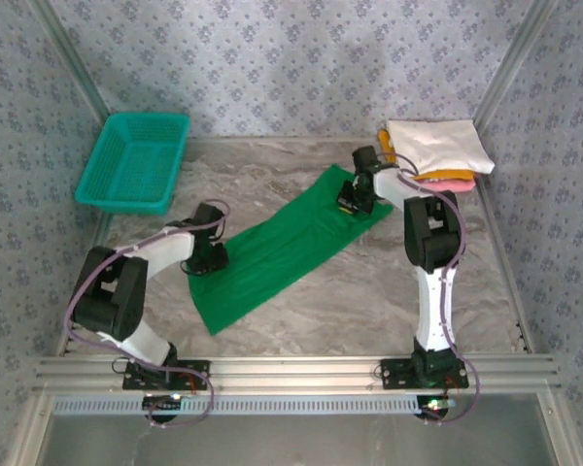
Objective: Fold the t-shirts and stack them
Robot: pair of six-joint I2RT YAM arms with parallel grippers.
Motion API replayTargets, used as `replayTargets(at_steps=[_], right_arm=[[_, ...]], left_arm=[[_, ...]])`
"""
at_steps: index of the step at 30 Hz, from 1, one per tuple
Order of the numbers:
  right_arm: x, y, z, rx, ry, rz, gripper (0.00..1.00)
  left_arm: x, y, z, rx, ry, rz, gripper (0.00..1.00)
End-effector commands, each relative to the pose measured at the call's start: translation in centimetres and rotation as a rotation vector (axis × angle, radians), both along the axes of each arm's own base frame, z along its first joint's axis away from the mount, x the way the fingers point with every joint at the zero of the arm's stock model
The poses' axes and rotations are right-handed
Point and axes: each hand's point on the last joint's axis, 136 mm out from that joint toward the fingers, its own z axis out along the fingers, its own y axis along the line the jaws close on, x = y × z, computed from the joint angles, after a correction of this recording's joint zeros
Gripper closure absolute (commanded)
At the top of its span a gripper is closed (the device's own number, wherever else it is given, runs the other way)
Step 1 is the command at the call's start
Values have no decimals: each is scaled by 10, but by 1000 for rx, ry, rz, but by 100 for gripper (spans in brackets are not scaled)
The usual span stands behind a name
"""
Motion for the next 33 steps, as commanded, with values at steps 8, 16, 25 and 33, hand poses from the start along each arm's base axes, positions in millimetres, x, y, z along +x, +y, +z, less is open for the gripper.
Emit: replayTargets(at_steps=[8,16,25,33], right_arm=[[80,53,31,233,-135,64,100],[96,53,111,274,-257,117,100],[3,9,102,8,-207,0,100],[-10,-2,54,-93,-118,10,100]], left_arm=[[-113,-44,18,-71,213,23,79],[-117,-7,59,-114,41,144,75],[26,-62,103,-61,-188,-185,96],[71,-97,52,-62,-135,-290,100]])
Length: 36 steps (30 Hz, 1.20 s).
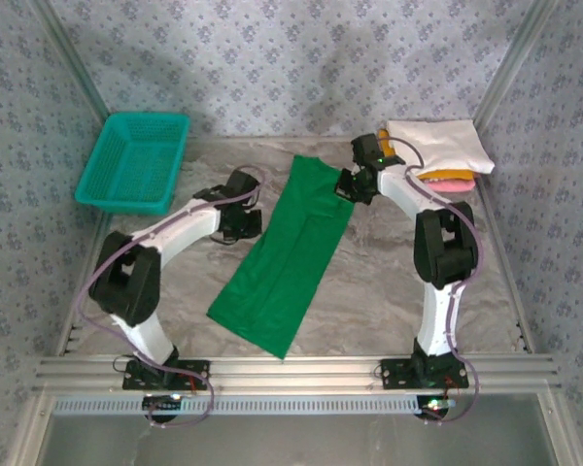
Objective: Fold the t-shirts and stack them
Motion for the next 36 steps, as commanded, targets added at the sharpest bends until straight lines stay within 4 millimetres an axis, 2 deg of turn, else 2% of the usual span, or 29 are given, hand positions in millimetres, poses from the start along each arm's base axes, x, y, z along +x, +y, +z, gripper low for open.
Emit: replayTargets(at_steps=[1,9,15,17,19,21,24,31,33,36], right_arm=[[9,-7,-21,-75,15,-10,100],[14,-2,-71,-84,140,-3,100],[34,5,-100,-51,173,-9,100],[47,17,-107,-16,160,8,100],[59,38,-112,50,158,37,100],[72,56,-112,96,138,50,100],[97,70,-107,150,100,20,100],[135,58,-89,205,1,-76,100],[140,57,-81,220,-20,-66,100],[157,60,-51,254,-107,-30,100]], left_arm=[[-7,2,-25,28,38,-64,100],[-46,25,-75,51,145,14,100],[-85,46,-100,62,221,98,100],[-98,50,-107,51,242,128,100],[-109,52,-110,41,255,147,100],[-113,53,-109,45,249,153,100],[-101,54,-104,69,197,164,100],[-25,47,-91,116,72,168,100],[-6,51,-91,114,68,186,100],[16,45,-82,46,44,199,100]])
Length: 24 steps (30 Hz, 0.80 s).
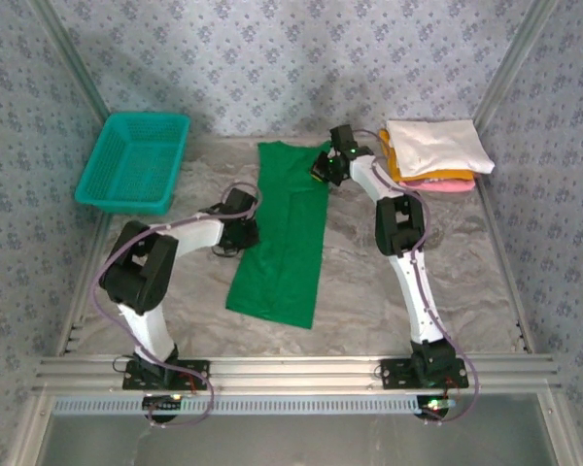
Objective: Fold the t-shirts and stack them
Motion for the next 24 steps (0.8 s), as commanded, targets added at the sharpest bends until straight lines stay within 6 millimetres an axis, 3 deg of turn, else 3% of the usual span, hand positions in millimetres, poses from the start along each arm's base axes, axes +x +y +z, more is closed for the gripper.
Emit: replayTargets(at_steps=[1,4,6,9,11,14,18,24], right_arm=[[20,-4,23,37,-72,4,100],[31,-10,73,71,-158,15,96],[28,-13,100,97,-185,30,94],[11,-15,129,82,-205,57,91],[-11,-15,142,57,-198,72,88],[-49,-12,136,-9,-159,83,91],[-91,1,103,-79,-80,106,100],[-106,12,52,-127,13,132,100]], left_arm=[[-3,19,-16,56,77,10,100],[-4,18,0,49,54,13,100],[-10,22,11,50,42,23,100],[-26,29,26,16,11,48,100],[-44,32,24,2,40,51,100],[-74,41,17,30,89,52,100],[-108,47,11,25,131,35,100],[-139,33,13,77,148,-47,100]])
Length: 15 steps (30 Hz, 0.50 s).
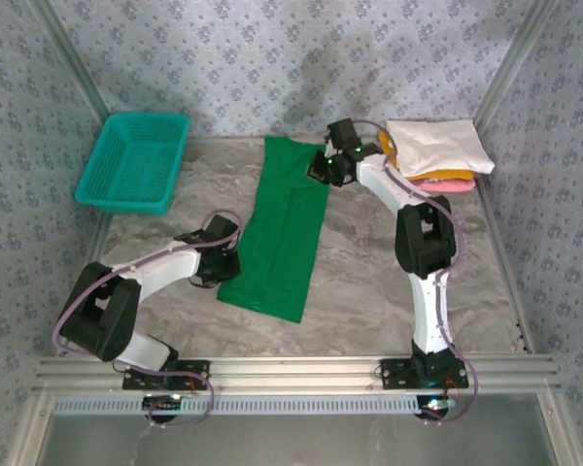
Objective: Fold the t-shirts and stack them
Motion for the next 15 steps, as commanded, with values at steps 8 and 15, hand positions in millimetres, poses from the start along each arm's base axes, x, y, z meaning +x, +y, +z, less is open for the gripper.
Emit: replayTargets(at_steps=[8,15], right_arm=[[0,-12,-111,-90,176,16,100],[16,-24,-146,-32,249,-60,100]], left_arm=[[-55,19,-34,47,98,82,100],[-45,-5,-39,25,93,11,100]])
